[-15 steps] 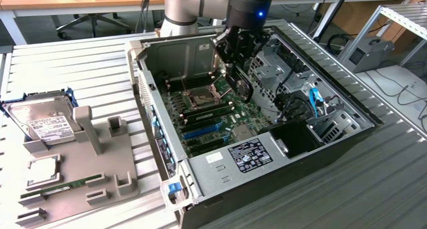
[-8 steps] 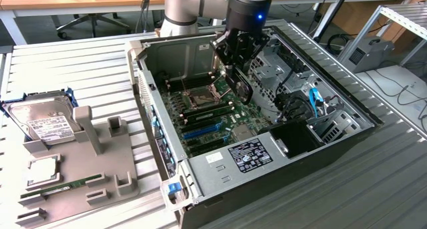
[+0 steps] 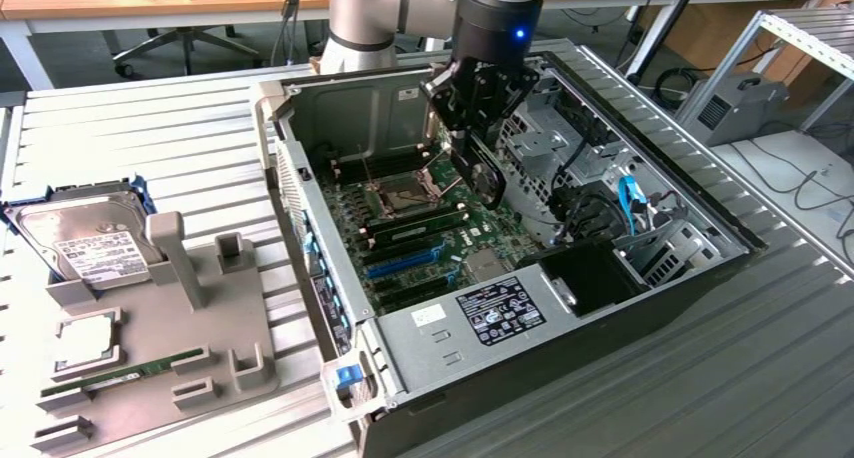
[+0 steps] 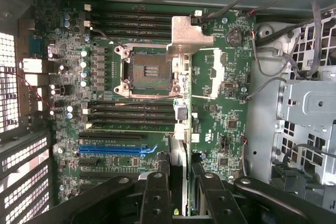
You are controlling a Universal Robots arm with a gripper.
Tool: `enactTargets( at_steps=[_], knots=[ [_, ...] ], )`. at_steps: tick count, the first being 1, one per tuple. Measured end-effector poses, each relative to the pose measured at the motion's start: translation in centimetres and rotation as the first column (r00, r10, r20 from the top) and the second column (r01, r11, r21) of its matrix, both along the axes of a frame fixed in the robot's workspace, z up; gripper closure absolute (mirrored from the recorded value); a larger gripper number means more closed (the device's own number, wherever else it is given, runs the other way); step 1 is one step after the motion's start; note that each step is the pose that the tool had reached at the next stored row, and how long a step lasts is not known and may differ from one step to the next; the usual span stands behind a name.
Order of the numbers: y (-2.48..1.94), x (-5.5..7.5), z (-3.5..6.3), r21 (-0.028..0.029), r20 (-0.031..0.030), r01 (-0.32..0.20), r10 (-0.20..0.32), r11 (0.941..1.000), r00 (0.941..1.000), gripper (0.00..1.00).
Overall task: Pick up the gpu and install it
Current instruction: 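Insert the gpu into the slot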
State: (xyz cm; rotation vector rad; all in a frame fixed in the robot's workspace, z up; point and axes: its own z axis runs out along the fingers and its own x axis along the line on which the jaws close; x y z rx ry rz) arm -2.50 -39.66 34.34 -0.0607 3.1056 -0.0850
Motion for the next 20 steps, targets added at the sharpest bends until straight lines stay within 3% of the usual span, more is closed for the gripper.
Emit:
enactTargets(
  at_steps=[8,20],
  knots=[
    [0.00,0.00,-0.01,0.0001,0.0000,-0.006,0.006,1.0000,1.0000,0.74],
    [0.00,0.00,0.00,0.0000,0.0000,-0.118,0.118,0.9930,0.9930,0.74]
  ],
)
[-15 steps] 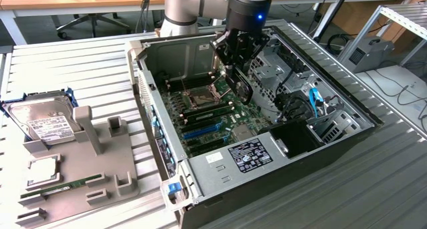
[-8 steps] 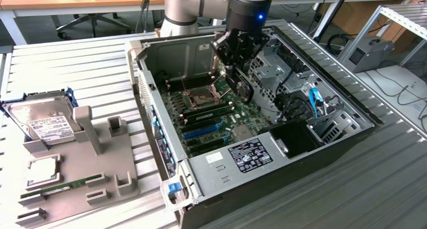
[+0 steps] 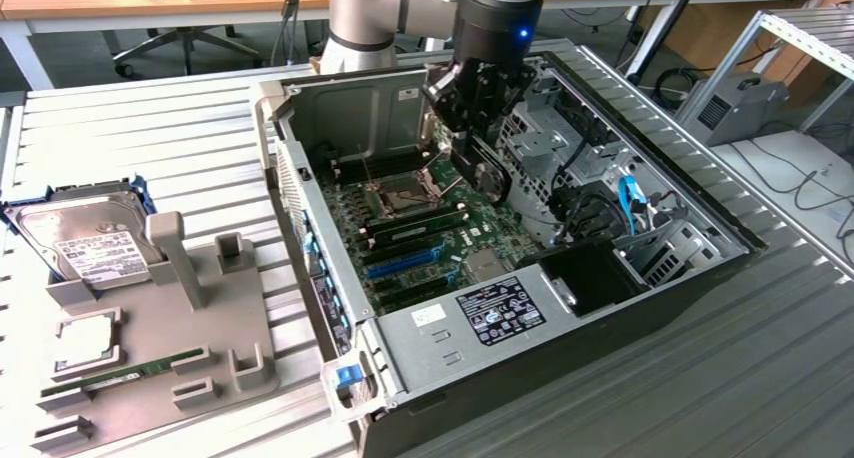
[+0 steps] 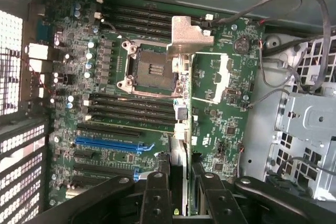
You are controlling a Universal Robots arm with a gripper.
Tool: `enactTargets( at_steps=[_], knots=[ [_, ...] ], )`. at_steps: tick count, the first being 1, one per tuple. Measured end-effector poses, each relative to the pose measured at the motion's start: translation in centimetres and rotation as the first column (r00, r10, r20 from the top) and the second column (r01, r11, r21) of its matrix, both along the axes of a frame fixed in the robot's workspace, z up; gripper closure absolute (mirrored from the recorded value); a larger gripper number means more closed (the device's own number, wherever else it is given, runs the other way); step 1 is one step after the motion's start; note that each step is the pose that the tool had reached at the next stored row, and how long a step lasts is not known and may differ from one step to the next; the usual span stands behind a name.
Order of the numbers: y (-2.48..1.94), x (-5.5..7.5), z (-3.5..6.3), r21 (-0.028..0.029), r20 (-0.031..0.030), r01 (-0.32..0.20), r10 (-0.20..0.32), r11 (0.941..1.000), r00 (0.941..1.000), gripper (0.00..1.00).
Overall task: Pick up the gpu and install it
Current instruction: 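Insert the gpu into the slot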
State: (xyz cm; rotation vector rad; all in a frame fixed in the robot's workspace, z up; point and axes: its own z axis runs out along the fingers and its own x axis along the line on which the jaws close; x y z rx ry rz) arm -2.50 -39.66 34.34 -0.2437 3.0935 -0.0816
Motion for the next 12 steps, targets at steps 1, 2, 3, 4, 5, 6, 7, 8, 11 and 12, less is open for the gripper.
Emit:
enactTargets(
  at_steps=[1,2,3,4,5,6,7,8,11,12],
  knots=[
    [0.00,0.00,0.00,0.0000,0.0000,-0.017,0.017,0.9998,0.9998,0.74],
    [0.00,0.00,0.00,0.0000,0.0000,-0.025,0.025,0.9997,0.9997,0.74],
    [0.00,0.00,0.00,0.0000,0.0000,-0.033,0.033,0.9995,0.9995,0.74],
    [0.00,0.00,0.00,0.0000,0.0000,-0.043,0.043,0.9991,0.9991,0.74],
    [0.00,0.00,0.00,0.0001,0.0000,-0.056,0.056,0.9984,0.9984,0.74],
    [0.00,0.00,0.00,0.0000,0.0000,-0.069,0.069,0.9976,0.9976,0.74],
    [0.00,0.00,0.00,0.0000,0.0000,-0.077,0.077,0.9970,0.9970,0.74],
    [0.00,0.00,0.00,0.0000,0.0000,-0.089,0.089,0.9960,0.9960,0.74],
    [0.00,0.00,0.00,0.0000,0.0001,-0.156,0.156,0.9878,0.9878,0.74],
    [0.00,0.00,0.00,-0.0002,0.0000,-0.179,0.179,0.9839,0.9839,0.74]
  ],
)
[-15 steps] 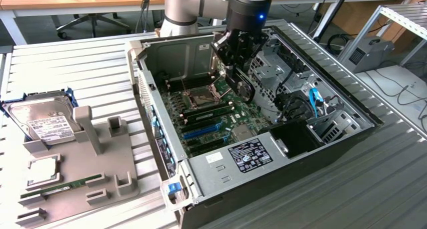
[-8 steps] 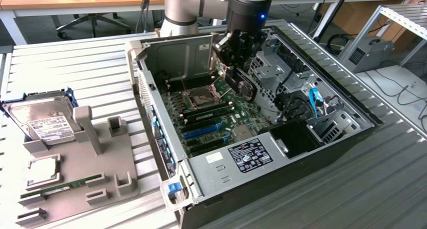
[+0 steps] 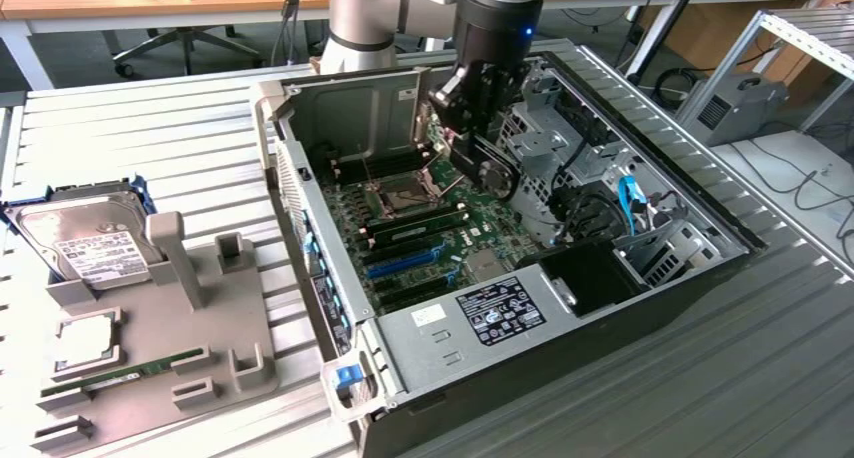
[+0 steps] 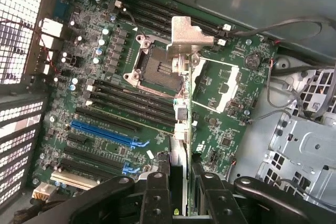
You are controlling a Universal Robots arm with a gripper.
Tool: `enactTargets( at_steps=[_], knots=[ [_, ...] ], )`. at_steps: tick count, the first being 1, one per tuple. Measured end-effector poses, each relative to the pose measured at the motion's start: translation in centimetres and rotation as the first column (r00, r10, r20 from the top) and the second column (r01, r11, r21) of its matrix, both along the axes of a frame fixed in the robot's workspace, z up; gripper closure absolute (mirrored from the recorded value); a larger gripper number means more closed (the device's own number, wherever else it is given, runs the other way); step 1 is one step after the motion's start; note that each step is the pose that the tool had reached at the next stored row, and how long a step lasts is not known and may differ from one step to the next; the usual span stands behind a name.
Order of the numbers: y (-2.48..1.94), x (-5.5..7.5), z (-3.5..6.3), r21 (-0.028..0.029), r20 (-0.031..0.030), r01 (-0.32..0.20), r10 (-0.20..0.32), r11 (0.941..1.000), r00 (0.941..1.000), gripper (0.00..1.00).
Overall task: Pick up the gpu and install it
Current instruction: 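Insert the gpu into the slot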
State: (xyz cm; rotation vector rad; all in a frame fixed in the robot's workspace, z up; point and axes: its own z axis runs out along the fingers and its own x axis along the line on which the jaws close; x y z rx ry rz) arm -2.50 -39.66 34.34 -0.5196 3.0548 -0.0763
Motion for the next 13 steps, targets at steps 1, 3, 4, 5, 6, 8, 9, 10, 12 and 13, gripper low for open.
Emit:
enactTargets(
  at_steps=[1,3,4,5,6,8,9,10,12,13],
  knots=[
    [0.00,0.00,0.00,-0.0009,0.0000,-0.025,0.025,0.9997,0.9997,0.74],
    [0.00,0.00,0.00,-0.0044,-0.0001,-0.056,0.056,0.9984,0.9984,0.74],
    [0.00,0.00,0.00,-0.0053,-0.0002,-0.067,0.067,0.9977,0.9977,0.74],
    [0.00,0.00,0.00,-0.0064,-0.0003,-0.082,0.082,0.9966,0.9966,0.74],
    [0.00,0.00,0.00,-0.0076,-0.0004,-0.096,0.096,0.9953,0.9953,0.74],
    [0.00,0.00,0.00,-0.0096,-0.0006,-0.125,0.125,0.9921,0.9921,0.74],
    [0.00,0.00,0.00,-0.0099,-0.0006,-0.130,0.130,0.9915,0.9916,0.74],
    [0.00,0.00,0.00,-0.0101,-0.0007,-0.132,0.132,0.9912,0.9913,0.74],
    [0.00,0.00,0.00,-0.0104,-0.0007,-0.136,0.136,0.9906,0.9907,0.74],
    [0.00,0.00,0.00,-0.0106,-0.0007,-0.139,0.139,0.9903,0.9903,0.74]
  ],
)
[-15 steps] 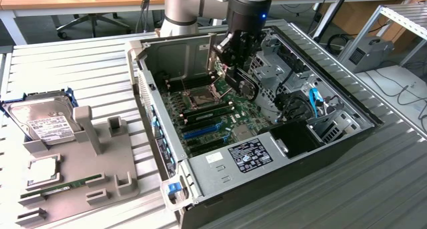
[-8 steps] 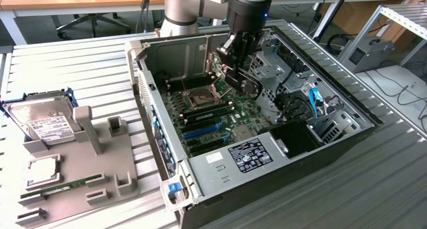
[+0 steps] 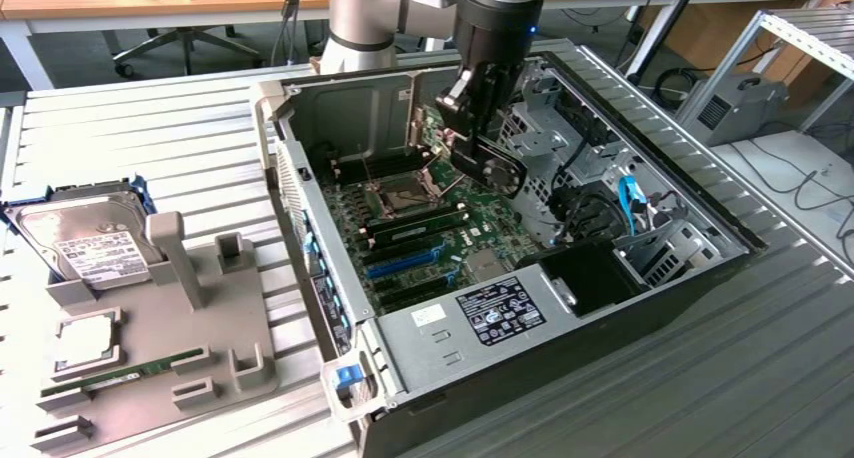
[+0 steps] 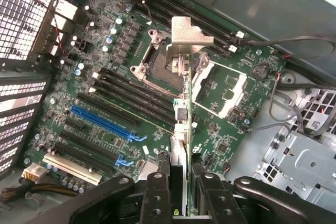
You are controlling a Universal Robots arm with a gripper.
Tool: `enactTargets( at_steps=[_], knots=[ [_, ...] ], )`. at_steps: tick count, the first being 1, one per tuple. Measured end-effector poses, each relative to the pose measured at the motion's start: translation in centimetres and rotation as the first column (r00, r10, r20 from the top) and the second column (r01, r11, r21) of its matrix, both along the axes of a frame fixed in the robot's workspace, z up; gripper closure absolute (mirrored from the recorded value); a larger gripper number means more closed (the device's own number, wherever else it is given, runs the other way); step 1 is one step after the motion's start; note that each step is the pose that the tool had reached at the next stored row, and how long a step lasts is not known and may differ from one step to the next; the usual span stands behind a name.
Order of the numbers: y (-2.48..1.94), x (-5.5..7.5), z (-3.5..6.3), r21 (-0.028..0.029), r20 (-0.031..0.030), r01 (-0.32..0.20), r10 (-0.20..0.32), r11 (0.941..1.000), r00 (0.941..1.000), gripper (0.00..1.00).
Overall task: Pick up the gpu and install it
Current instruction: 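Insert the gpu into the slot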
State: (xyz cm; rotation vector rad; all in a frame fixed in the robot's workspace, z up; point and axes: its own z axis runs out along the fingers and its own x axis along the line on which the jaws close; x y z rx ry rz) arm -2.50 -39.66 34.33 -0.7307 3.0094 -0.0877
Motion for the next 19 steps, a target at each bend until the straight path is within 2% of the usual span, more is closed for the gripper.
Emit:
enactTargets(
  at_steps=[19],
  knots=[
    [0.00,0.00,0.00,-0.0045,-0.0002,-0.052,0.052,0.9986,0.9986,0.74]
  ],
)
